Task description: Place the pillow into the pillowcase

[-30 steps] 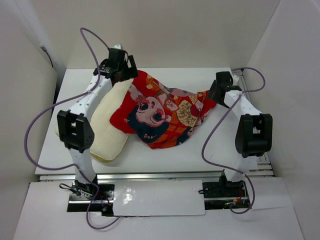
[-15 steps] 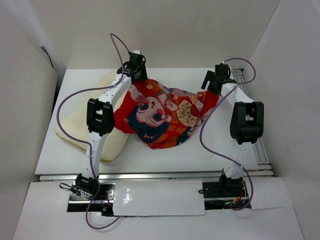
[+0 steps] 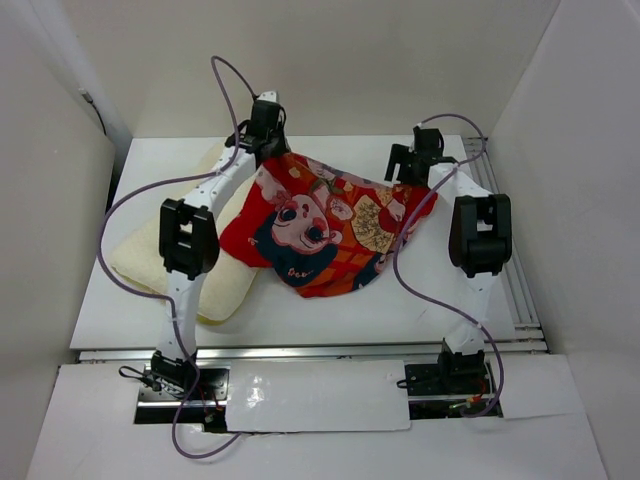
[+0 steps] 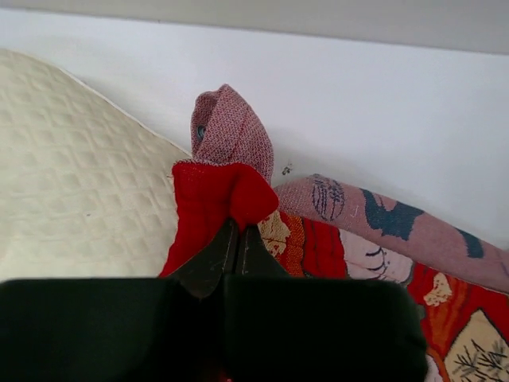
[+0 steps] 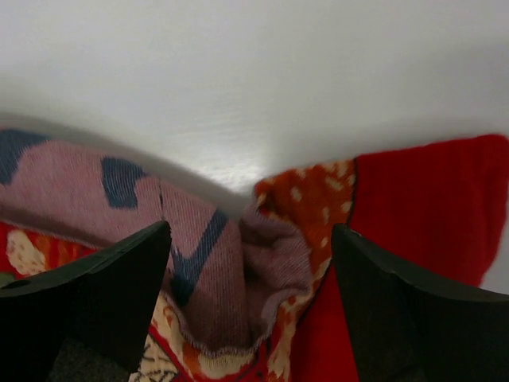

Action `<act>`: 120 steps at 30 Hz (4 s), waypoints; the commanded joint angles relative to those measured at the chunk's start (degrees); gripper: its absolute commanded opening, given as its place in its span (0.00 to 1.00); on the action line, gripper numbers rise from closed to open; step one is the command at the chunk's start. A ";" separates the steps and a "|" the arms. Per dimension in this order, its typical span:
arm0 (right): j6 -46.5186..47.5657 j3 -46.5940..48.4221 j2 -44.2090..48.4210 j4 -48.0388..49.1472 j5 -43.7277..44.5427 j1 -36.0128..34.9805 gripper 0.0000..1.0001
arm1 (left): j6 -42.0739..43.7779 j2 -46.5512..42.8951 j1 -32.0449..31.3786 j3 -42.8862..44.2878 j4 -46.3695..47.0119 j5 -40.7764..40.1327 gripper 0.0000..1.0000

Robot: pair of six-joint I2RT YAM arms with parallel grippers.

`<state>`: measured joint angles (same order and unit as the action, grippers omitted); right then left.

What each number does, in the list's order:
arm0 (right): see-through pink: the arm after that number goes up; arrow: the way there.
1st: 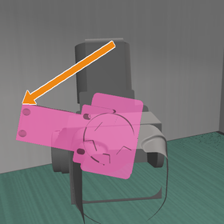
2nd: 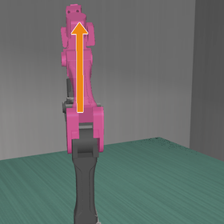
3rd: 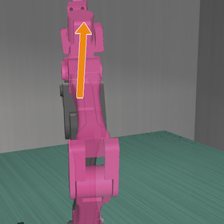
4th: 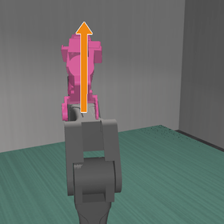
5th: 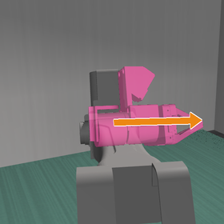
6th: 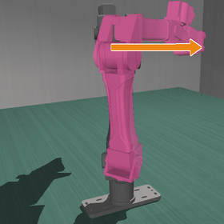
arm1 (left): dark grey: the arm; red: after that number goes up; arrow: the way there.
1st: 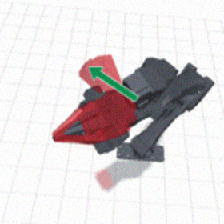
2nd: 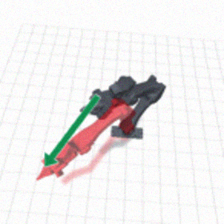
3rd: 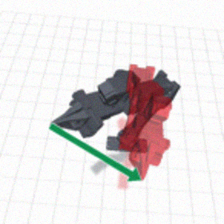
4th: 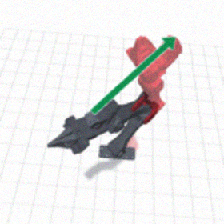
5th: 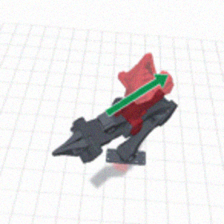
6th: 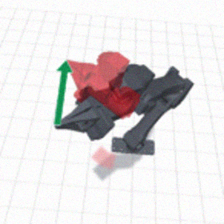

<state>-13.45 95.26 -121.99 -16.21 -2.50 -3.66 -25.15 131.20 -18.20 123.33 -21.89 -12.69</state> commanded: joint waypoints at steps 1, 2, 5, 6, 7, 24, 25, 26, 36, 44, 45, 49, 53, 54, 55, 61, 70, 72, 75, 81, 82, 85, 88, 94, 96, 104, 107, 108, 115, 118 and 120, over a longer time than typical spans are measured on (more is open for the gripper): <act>1.85 -4.63 5.88 0.74 -5.31 -1.09 0.87 | 3.34 -7.62 0.09 -0.02 2.47 -1.20 0.00; 1.16 -5.26 5.89 0.74 -5.32 -1.09 0.87 | 3.35 -9.10 0.09 -0.97 2.47 -1.20 0.00; 1.15 -5.26 5.37 -1.63 -5.85 -1.09 0.81 | 3.88 -11.48 0.09 -3.26 1.94 -2.86 0.00; 1.15 -5.26 4.32 -2.16 -5.85 -1.09 0.77 | 3.88 -13.32 0.09 -3.88 1.94 -4.17 0.00; 1.15 -5.26 4.31 -2.16 -6.63 -1.09 0.62 | 3.88 -14.38 0.09 -5.54 1.94 -5.06 0.00; -7.20 -6.23 44.12 13.22 22.61 -1.61 0.00 | 7.92 -46.65 -2.63 -14.69 4.66 -5.42 0.00; -5.81 -6.23 49.52 13.83 24.20 -1.61 0.00 | 8.62 -50.82 -3.24 -14.69 5.19 -4.46 0.00; -5.01 -4.49 51.75 13.31 26.30 -1.61 0.00 | 8.62 -52.87 -3.25 -14.69 5.19 -4.45 0.00; 2.55 23.26 61.17 -1.27 22.81 -1.61 0.00 | 8.62 -69.58 -3.78 -9.16 2.91 -4.45 0.00; 1.60 26.40 59.51 -7.25 20.50 -0.56 0.00 | 9.94 -61.61 -4.30 0.94 1.32 -6.72 0.00; 0.72 24.90 59.50 -7.87 21.74 -0.56 0.00 | 9.94 -60.28 -4.30 0.95 1.32 -7.43 0.00; 0.70 13.74 56.09 -6.91 21.86 -0.56 0.00 | 10.46 -51.34 -4.30 0.95 1.94 -12.51 0.00; 5.70 3.73 51.78 -6.21 1.15 -0.56 0.00 | 10.47 -45.25 -4.30 -0.97 2.46 -17.28 0.00; 5.72 0.66 51.25 -3.59 -7.26 -0.56 0.05 | 10.47 -43.59 -3.52 -4.38 3.25 -15.72 0.00; 6.50 -5.47 51.24 -1.74 -11.08 -1.86 0.15 | 10.47 -42.96 -3.51 -6.50 4.21 -13.35 0.00; 8.18 -13.53 45.19 2.15 -7.88 -8.64 0.27 | 12.13 -33.32 -4.46 -15.14 11.52 9.06 0.00; 11.87 -12.29 37.54 -0.93 -7.69 -14.53 0.77 | 13.73 -26.77 -9.49 -7.73 -1.03 9.72 1.00; 11.87 -12.29 36.13 -1.45 -7.69 -15.85 0.84 | 8.75 -31.15 -9.49 -11.16 -3.50 1.24 1.00; 11.35 -12.29 34.73 -0.67 -8.22 -17.95 0.94 | -3.78 -43.18 -9.49 -25.00 -11.81 -15.79 1.00; 10.46 -9.06 28.05 2.06 -8.74 -23.14 0.97 | -29.94 -67.86 1.91 -48.32 -30.75 -16.86 1.00; 12.55 -8.35 25.34 2.67 -8.75 -23.93 0.97 | -32.05 -70.44 3.15 -51.58 -31.28 -14.06 1.00; 21.31 -6.41 20.24 3.90 -9.80 -26.39 0.99 | -35.30 -76.77 6.94 -61.86 -34.08 -10.62 1.00; 28.71 -5.79 15.93 5.65 -7.27 -27.01 0.99 | -39.26 -79.33 9.57 -65.31 -40.93 -10.60 1.00; 33.23 1.93 6.35 4.00 -1.20 -27.54 0.99 | -42.17 -82.15 12.57 -71.99 -44.99 -8.86 1.00; 33.23 3.43 4.93 3.99 0.65 -27.54 0.99 | -41.39 -82.77 12.57 -72.52 -43.16 -8.14 1.00; 32.17 2.12 3.69 8.21 3.21 -27.54 0.79 | -39.02 -81.37 14.42 -72.61 -35.69 -9.53 0.75; 32.17 3.08 3.17 8.30 3.21 -27.54 0.79 | -39.54 -78.48 15.20 -71.83 -34.45 -11.22 0.76; 32.17 3.70 2.30 7.25 3.21 -27.54 0.79 | -39.54 -77.50 15.82 -71.30 -34.45 -11.74 0.76; 32.17 5.99 -0.35 7.15 3.73 -27.54 0.40 | -42.09 -76.52 16.97 -67.70 -36.99 -14.90 0.21; 30.78 5.99 0.79 9.07 5.21 -27.54 0.06 | -41.75 -79.59 16.97 -65.68 -37.00 -16.49 0.00; 29.46 3.71 3.58 11.71 6.80 -27.54 0.00 | -40.51 -81.44 16.97 -65.06 -34.64 -17.11 0.00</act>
<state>17.43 98.59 -122.28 -10.74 1.43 -31.35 -66.17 52.99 -1.58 55.24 -58.08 -25.98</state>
